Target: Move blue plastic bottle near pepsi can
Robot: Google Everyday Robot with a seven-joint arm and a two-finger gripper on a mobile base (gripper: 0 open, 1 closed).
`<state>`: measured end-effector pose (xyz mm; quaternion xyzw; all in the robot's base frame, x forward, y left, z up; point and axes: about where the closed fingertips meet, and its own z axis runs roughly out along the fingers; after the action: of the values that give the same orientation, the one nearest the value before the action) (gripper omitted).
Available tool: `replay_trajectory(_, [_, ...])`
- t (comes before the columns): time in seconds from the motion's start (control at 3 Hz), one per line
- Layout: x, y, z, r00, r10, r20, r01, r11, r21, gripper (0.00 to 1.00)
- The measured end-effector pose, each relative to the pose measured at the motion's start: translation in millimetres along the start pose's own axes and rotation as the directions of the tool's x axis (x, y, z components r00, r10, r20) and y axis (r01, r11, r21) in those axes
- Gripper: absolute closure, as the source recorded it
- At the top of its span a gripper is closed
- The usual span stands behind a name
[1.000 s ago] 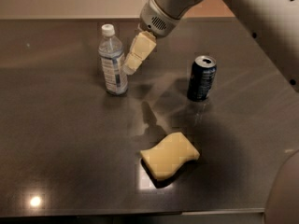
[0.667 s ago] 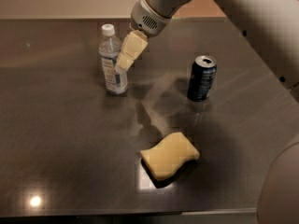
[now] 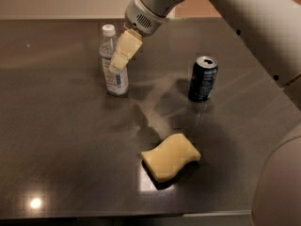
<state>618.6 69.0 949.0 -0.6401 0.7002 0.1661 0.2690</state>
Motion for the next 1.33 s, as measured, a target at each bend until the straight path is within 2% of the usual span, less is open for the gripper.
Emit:
replay_trajectory(0.33, [-11, 5, 8, 1.0, 0.008, 0.017, -0.007, 0.9999, -0.011, 0.18])
replay_trajectory(0.67, [-19, 9, 11, 0.999, 0.017, 0.031, -0.016, 0.9996, -0.022, 0.4])
replay_trajectory(1.0, [-24, 12, 8, 0.999, 0.021, 0.043, -0.019, 0.9994, -0.03, 0.64])
replay_trajectory(1.33, [-18, 12, -7, 0.998, 0.027, 0.051, -0.025, 0.9992, -0.032, 0.88])
